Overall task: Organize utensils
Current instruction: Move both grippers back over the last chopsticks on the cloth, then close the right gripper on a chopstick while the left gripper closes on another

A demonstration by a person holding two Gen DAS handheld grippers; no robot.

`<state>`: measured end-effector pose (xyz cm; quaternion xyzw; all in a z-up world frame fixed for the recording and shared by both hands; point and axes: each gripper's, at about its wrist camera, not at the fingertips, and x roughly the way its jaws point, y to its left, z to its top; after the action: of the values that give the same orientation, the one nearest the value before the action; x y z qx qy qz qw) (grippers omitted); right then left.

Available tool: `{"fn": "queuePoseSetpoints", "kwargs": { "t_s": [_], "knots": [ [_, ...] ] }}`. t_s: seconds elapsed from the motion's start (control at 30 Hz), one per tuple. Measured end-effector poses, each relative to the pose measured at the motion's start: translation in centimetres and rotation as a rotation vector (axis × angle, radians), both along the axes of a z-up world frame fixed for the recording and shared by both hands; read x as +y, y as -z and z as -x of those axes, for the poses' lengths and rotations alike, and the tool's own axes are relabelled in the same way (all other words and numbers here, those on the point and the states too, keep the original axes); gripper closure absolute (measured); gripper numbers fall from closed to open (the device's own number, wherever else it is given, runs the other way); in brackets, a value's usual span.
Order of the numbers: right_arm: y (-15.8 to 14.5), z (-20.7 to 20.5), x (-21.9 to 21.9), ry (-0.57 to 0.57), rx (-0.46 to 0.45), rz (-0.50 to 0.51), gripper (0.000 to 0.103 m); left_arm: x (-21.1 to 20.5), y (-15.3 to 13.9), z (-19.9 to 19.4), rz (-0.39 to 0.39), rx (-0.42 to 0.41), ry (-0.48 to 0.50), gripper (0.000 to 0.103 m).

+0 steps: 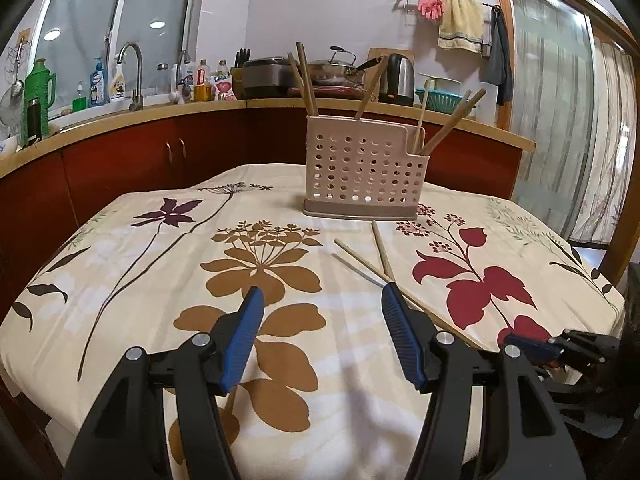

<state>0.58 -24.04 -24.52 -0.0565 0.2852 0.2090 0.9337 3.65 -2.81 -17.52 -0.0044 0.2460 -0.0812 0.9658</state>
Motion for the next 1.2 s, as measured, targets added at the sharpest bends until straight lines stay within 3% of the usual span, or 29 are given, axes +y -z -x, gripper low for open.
{"fn": "queuePoseSetpoints", "kwargs": {
  "t_s": [0.03,0.1,0.17,0.77,0.97,1.03,1.2],
  "knots": [
    [0.0,0.0,0.1,0.003,0.0,0.011,0.079,0.0,0.1,0.0,0.001,0.002,0.002,0.043],
    [0.1,0.0,0.2,0.007,-0.001,0.02,0.094,-0.2,0.2,-0.1,0.002,0.008,0.009,0.043],
    [0.1,0.0,0.2,0.016,-0.002,0.023,0.097,-0.4,0.3,-0.2,0.003,0.012,0.016,0.043],
    [-1.0,-1.5,-3.8,0.205,-0.059,-0.035,0.097,-5.0,2.8,-1.6,-0.029,0.097,0.156,0.044],
    [-1.0,-1.9,-4.1,0.211,-0.054,-0.05,0.097,-6.1,4.1,-2.2,-0.055,0.146,0.189,0.059],
    [-1.0,-1.8,-4.0,0.21,-0.054,-0.051,0.097,-6.1,4.4,-2.4,-0.061,0.161,0.194,0.072],
    [-1.0,-1.8,-4.0,0.211,-0.052,-0.051,0.097,-6.0,4.6,-2.3,-0.087,0.154,0.192,0.093]
  ]
}}
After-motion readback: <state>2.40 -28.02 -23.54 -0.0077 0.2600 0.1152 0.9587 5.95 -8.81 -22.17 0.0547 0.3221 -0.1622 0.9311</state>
